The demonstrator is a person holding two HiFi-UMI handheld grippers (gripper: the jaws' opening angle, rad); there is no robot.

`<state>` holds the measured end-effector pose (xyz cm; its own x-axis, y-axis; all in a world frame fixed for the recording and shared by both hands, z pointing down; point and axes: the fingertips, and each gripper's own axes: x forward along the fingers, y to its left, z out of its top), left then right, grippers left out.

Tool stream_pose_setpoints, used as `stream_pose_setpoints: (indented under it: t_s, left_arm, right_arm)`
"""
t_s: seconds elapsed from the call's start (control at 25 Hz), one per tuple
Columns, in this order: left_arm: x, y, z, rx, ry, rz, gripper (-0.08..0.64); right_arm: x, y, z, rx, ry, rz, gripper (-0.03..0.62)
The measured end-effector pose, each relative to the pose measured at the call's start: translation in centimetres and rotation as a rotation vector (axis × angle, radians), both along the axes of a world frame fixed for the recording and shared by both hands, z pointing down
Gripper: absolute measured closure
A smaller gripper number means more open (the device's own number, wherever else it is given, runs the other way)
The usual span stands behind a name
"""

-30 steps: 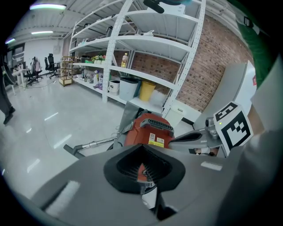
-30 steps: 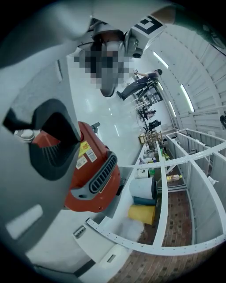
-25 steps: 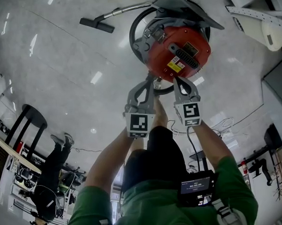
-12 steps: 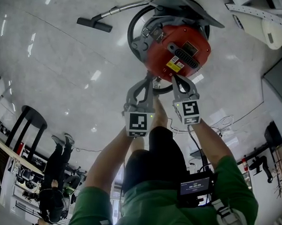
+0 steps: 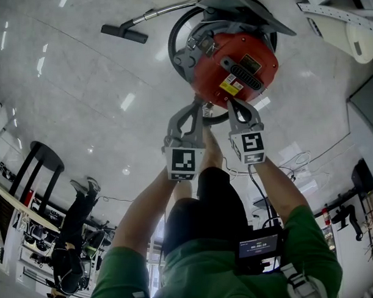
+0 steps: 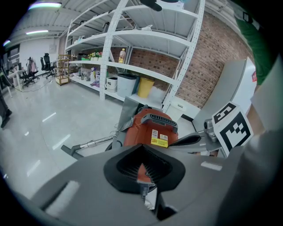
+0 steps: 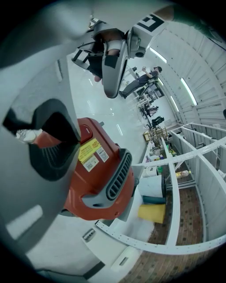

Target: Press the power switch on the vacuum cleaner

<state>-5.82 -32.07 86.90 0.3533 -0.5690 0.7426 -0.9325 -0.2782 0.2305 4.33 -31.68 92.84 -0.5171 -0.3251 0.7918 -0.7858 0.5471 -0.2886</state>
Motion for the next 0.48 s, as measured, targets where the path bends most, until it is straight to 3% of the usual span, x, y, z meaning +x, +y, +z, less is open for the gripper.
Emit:
stream_pose_setpoints:
  t_s: [0.48]
  left_arm:
    - [-0.19, -0.19, -0.32, 0.004, -0.004, 0.021, 0.552]
  right_arm:
    - [-0.07, 0.01, 0.24, -0.012, 0.056, -0.018, 0.584]
